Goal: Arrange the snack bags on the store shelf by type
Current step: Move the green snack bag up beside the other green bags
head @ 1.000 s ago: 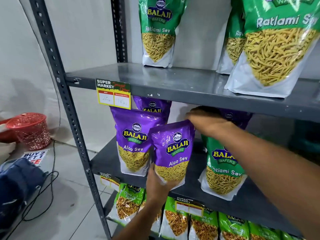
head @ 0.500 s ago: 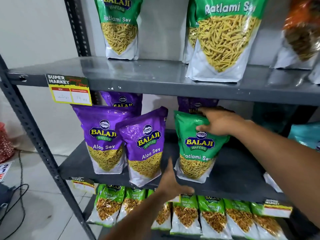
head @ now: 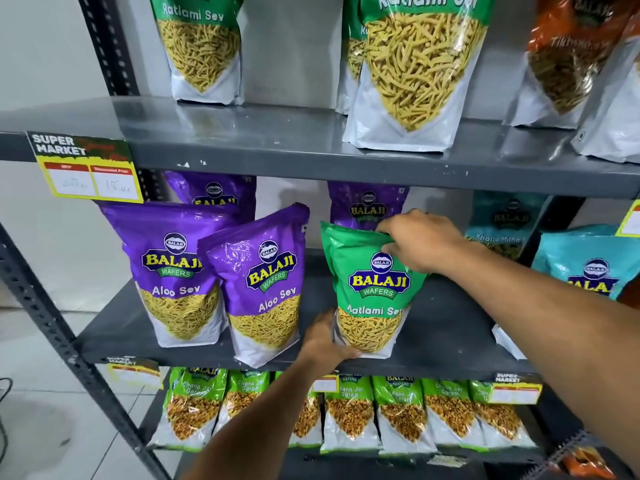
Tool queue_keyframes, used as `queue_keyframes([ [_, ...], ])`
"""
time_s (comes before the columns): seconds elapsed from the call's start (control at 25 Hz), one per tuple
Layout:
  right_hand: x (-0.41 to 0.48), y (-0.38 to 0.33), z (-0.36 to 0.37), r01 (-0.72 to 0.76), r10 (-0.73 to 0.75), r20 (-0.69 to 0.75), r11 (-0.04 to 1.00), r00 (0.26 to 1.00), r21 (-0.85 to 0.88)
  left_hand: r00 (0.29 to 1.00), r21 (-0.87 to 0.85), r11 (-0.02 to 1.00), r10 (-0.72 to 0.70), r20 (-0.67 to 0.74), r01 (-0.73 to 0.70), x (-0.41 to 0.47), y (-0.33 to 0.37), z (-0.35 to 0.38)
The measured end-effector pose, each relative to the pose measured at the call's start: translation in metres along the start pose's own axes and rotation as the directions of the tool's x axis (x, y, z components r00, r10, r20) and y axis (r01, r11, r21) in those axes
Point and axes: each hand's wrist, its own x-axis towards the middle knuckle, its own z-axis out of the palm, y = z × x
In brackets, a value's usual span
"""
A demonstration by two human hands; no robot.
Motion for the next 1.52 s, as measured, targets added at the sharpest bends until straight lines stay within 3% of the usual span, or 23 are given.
queue_keyframes([
  [0.52, -0.080, -0.010, -0.067, 0.100, -0.091, -0.100, 0.991, 0.991, 0.092, 0.994, -0.124, 0.987, 0.109, 0.023, -0.105, -0.149, 0.031, -0.042],
  [0.96, -0.125, -0.052, -0.230, 0.287, -0.281, -0.297, 0.958, 0.913, -0.022, 0.907, -0.178, 0.903, 0.345, -0.242, -0.391, -0.250, 0.131, -0.100],
  [1.28, -0.100, -0.084, -0.328, 0.277, -0.298, -0.539, 0.953, 0.788, -0.122, 0.808, 0.070, 0.849, 0.521, -0.275, -0.523, -0.220, 0.207, -0.197],
  [1.52, -0.033, -0.115, -0.367, 0.196, -0.255, -0.623, 0.967, 0.740, -0.162, 0.762, 0.330, 0.822, 0.561, -0.324, -0.465, -0.143, 0.237, -0.279],
])
